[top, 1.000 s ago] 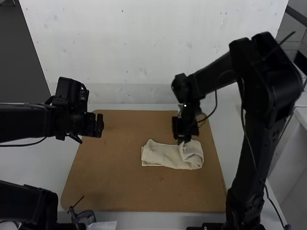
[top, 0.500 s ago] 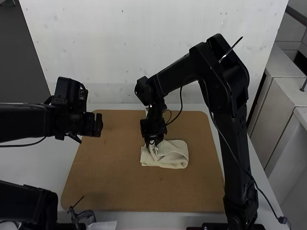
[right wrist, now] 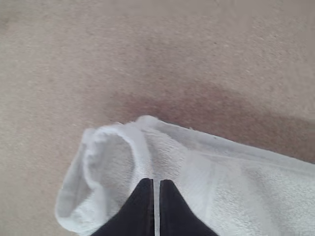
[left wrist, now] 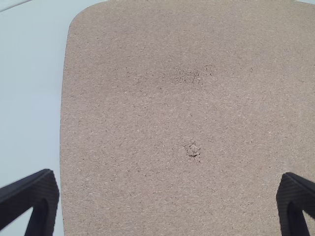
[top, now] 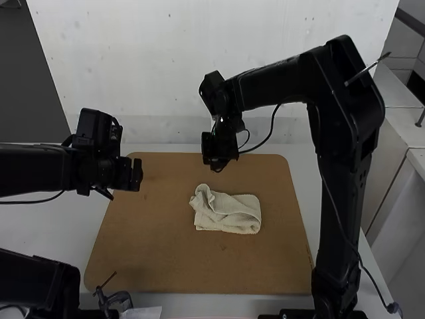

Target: Fold the towel.

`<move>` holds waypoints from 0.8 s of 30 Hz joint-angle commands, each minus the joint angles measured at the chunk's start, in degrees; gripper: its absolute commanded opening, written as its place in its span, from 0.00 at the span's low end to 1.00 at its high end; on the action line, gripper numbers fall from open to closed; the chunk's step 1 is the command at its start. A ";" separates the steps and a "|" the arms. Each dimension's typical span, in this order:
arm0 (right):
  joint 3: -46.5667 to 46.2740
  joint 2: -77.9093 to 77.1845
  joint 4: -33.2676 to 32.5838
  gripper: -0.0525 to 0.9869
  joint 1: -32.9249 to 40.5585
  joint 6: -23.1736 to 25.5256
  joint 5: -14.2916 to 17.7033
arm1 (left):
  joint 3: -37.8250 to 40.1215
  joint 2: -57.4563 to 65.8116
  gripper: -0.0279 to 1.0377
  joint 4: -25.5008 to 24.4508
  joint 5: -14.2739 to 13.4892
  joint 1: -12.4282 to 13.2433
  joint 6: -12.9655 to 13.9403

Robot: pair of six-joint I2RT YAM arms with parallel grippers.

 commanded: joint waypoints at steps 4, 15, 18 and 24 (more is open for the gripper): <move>-3.45 7.80 0.55 0.06 0.92 -0.59 2.14 | -0.53 0.68 0.96 1.23 0.38 -0.49 0.54; 5.07 13.25 -1.47 0.06 9.10 -0.68 2.14 | -1.41 0.24 0.96 1.85 0.38 -0.14 0.54; 5.43 13.95 -2.26 0.06 11.03 -0.77 2.14 | -1.41 0.15 0.96 1.85 0.47 -0.23 0.54; 4.46 13.34 -2.17 0.18 9.36 -1.03 4.25 | -1.58 0.24 0.96 1.85 0.56 -0.14 0.54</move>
